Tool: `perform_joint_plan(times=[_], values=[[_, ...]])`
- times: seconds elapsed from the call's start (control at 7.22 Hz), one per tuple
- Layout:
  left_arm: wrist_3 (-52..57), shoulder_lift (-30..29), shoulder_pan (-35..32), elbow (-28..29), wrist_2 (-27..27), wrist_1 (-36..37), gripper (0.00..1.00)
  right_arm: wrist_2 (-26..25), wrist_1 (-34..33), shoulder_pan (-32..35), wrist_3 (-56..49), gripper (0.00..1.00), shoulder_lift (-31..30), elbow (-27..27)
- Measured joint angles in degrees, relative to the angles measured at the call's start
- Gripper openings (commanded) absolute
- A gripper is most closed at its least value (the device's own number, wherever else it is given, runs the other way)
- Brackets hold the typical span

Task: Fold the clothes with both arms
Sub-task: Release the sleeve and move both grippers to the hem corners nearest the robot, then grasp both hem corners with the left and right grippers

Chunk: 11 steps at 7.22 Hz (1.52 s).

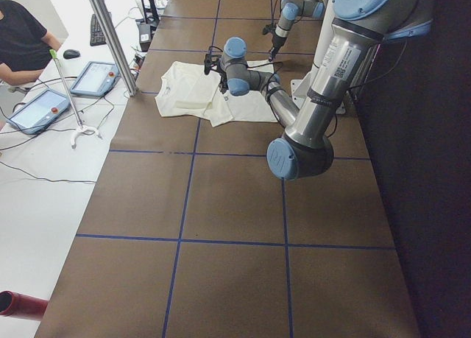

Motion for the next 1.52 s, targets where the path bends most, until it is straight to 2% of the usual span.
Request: perform_joint_plan(times=[0.14,0.42,0.55,0.69,0.97,1.52], values=[[-2.47,1.50,1.54,-2.46,2.38,4.89,0.77,0.06,0.00,0.05,0.00,0.00,0.04,1.35],[-10.58,7.19,10.65,-11.43,8.62,16.78,0.76,0.18,0.00,0.10,0.00,0.00,0.46,2.60],[-15.20,10.31,16.70,-13.79,12.66,19.15,0.76,0.19,0.00,0.08,0.00,0.00,0.65,2.64],[-18.70,12.54,21.39,-14.64,15.28,20.16,0.76,0.22,0.00,0.06,0.00,0.00,0.72,2.62],[-22.39,14.37,26.23,-14.68,16.89,20.67,0.76,0.22,0.00,0.05,0.00,0.00,0.72,2.51],[-23.53,13.79,28.47,-13.08,16.99,20.54,0.76,0.08,0.00,0.11,0.00,0.00,0.43,2.53]])
